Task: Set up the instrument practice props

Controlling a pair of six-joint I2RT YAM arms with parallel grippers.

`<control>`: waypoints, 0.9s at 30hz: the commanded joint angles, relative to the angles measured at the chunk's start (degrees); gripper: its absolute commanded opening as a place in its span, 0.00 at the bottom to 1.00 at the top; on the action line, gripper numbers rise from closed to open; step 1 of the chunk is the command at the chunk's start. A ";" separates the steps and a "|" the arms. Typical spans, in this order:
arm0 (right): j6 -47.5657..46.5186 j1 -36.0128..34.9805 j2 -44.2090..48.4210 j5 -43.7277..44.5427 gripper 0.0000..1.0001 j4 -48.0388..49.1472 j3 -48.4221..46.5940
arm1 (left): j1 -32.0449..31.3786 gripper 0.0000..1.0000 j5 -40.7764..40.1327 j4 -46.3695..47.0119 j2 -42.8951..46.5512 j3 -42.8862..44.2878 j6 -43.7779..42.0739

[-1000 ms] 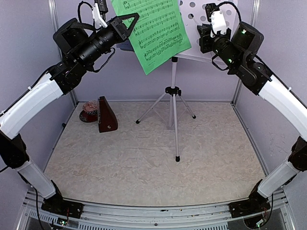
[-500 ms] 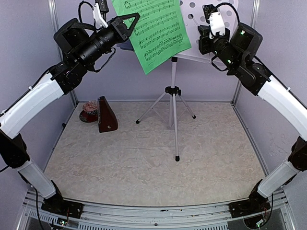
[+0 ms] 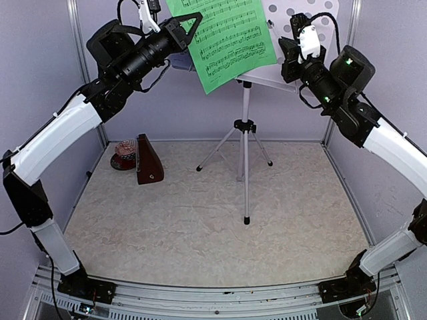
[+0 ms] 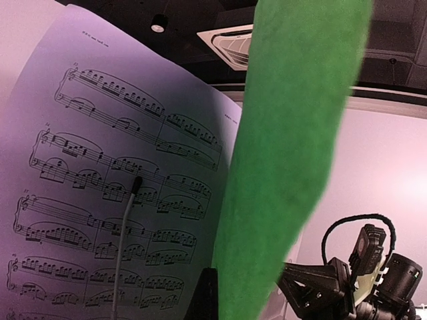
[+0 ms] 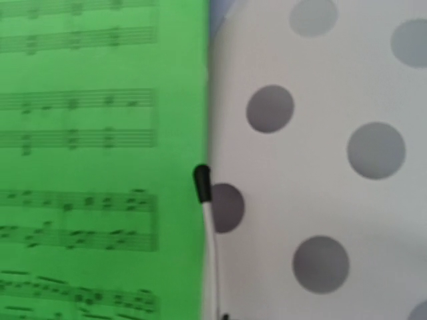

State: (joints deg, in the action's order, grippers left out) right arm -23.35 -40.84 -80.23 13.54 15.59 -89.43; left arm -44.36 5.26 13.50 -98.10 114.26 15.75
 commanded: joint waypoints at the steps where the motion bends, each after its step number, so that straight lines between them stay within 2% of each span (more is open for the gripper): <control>1: -3.54 0.21 0.67 -4.78 0.00 2.45 2.95 | 0.99 0.00 5.28 -1.14 -3.77 5.49 -1.00; 11: -5.65 0.23 1.23 -7.76 0.00 5.46 5.10 | 2.40 0.00 16.32 -5.20 -12.41 18.13 -0.26; 19: -5.31 0.23 0.15 -9.37 0.00 4.60 3.97 | 2.79 0.00 18.54 -4.78 -19.04 25.82 -0.44; 27: -5.21 0.23 -0.94 -9.38 0.00 3.68 2.73 | 2.70 0.00 20.08 0.76 -22.57 27.96 2.15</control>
State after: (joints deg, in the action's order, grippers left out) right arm -28.91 -40.73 -79.92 6.11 22.11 -85.73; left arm -41.82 23.42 10.26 -118.85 139.57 16.43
